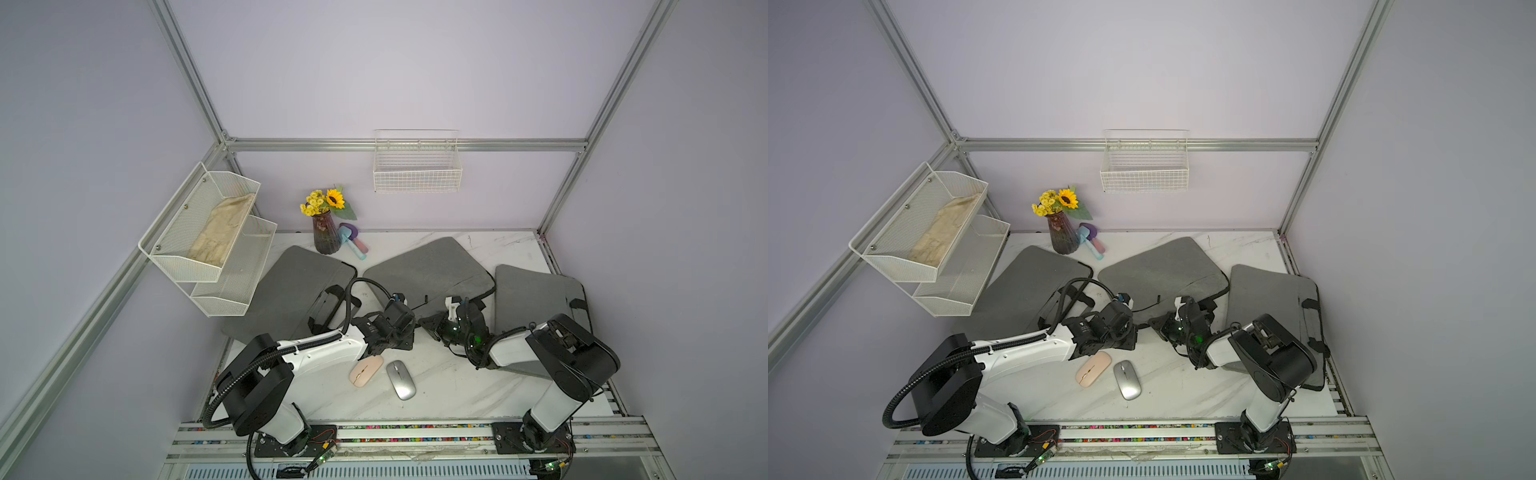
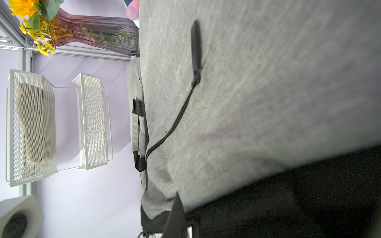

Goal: Put the mouse into the laptop bag
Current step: Zip the zipper on the zippered laptop bag.

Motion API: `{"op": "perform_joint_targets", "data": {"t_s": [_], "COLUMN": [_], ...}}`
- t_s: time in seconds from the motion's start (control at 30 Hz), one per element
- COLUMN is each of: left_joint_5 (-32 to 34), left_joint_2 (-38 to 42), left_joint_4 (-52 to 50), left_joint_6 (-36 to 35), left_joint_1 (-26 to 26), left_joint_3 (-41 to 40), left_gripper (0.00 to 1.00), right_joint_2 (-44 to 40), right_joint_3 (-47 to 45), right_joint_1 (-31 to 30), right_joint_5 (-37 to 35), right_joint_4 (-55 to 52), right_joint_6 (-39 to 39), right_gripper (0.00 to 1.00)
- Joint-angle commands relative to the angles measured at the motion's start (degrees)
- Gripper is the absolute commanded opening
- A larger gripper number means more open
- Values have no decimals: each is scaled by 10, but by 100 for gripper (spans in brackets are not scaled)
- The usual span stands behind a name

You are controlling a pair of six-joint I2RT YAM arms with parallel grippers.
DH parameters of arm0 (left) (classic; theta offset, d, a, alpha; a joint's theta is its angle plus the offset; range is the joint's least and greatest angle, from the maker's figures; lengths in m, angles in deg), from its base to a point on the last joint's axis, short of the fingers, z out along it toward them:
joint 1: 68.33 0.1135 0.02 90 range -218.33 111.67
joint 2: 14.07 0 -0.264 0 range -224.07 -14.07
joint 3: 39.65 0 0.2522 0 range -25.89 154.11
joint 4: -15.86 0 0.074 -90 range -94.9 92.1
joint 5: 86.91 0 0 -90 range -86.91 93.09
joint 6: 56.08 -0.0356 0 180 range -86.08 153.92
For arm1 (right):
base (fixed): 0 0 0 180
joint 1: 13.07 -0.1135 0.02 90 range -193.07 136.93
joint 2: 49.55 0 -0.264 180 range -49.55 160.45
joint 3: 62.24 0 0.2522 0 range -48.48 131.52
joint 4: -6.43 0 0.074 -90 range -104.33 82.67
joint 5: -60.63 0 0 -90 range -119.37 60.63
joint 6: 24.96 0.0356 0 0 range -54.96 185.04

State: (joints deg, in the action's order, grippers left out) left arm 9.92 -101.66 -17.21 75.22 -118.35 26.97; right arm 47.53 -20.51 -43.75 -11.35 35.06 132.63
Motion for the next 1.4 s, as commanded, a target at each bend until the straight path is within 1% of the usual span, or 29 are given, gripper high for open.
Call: {"op": "perform_joint_targets", "data": {"t_s": [0.0, 0.13, 0.3, 0.4, 0.47, 0.57, 0.63, 0.67, 0.7, 0.77, 0.8, 0.93, 1.0, 1.2, 1.27, 1.37], "left_joint_5": [18, 9, -48, -68, -74, -92, -107, -114, -119, -123, -126, -139, -139, -131, -120, -104], "left_joint_2": [37, 41, 28, 20, 9, -11, -29, -40, -52, -74, -86, -110, -112, -112, -115, -127], "left_joint_4": [-37, -29, 12, 45, 58, 84, 102, 110, 116, 124, 126, 131, 131, 132, 131, 118], "left_joint_6": [2, -8, -29, -37, -39, -37, -35, -34, -34, -34, -35, -41, -43, -52, -56, -60], "left_joint_1": [-3, -4, -5, -21, -34, -39, -41, -43, -45, -47, -47, -48, -48, -48, -48, -46], "left_joint_3": [-24, -28, -22, -23, -16, -11, -5, 1, 7, 21, 30, 57, 67, 86, 92, 112], "left_gripper": [0, 0, 0, 0, 0, 0, 0, 0, 0, 0, 0, 0, 0, 0, 0, 0], "right_joint_2": [21, 25, 18, 11, 16, 36, 41, 37, 28, 2, -15, -63, -68, -32, -34, -57], "right_joint_3": [10, 49, 101, 121, 135, 160, 161, 152, 140, 117, 103, 52, 30, -7, -11, -23], "right_joint_1": [42, 44, 58, 79, 92, 94, 95, 95, 95, 95, 95, 95, 95, 92, 88, 82], "right_joint_5": [-76, -90, -101, -112, -102, -82, -72, -69, -72, -73, -72, -46, -32, 26, 31, 29], "right_joint_4": [-52, -105, -175, -214, -225, -242, -252, -247, -246, -241, -235, -205, -171, -66, -57, -56], "right_joint_6": [-45, -83, -127, -150, -166, -192, -190, -184, -178, -166, -157, -121, -98, -40, -32, -25], "right_gripper": [0, 0, 0, 0, 0, 0, 0, 9, 21, 34, 40, 56, 59, 61, 62, 66]}}
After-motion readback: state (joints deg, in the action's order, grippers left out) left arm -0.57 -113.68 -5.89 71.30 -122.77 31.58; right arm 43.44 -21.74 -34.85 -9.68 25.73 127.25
